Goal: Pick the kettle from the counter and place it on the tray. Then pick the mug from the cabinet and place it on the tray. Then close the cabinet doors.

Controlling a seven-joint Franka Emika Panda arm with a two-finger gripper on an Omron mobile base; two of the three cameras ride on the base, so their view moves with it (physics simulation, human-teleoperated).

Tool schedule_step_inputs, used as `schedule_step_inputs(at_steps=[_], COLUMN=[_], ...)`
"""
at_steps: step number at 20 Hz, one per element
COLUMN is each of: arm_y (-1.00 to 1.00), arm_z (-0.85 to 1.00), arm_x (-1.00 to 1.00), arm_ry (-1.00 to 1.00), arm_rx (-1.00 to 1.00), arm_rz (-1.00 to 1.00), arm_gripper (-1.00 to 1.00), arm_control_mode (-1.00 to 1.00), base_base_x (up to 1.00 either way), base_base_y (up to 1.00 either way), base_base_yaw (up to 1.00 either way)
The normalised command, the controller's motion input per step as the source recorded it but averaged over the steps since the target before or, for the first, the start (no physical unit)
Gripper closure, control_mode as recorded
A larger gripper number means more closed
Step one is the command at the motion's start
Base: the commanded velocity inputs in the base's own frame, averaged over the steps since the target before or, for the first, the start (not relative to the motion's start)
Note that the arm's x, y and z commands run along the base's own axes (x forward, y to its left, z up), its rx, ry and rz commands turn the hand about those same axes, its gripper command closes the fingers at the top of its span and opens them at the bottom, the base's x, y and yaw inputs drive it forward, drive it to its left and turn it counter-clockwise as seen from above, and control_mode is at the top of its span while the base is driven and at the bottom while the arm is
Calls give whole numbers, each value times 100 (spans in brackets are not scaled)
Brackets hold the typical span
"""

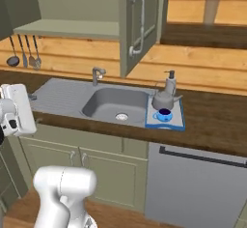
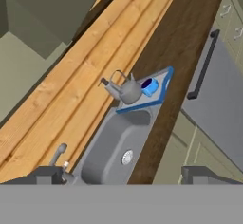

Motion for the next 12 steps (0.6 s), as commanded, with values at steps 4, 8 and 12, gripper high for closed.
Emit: schedule_step_inputs(at_steps=[4,8,12], arm_y=[0,0,0], arm_z=[0,0,0], arm_x=[0,0,0], arm_ry=[0,0,0], arm_rx=[0,0,0], arm_rz=[0,0,0], arm_gripper=[-100,-100,-100], arm_control_mode=[100,100,100], base_base_x=[66,30,19], base_base_y=[30,64,71], base_base_yaw=[-14,-21,-6])
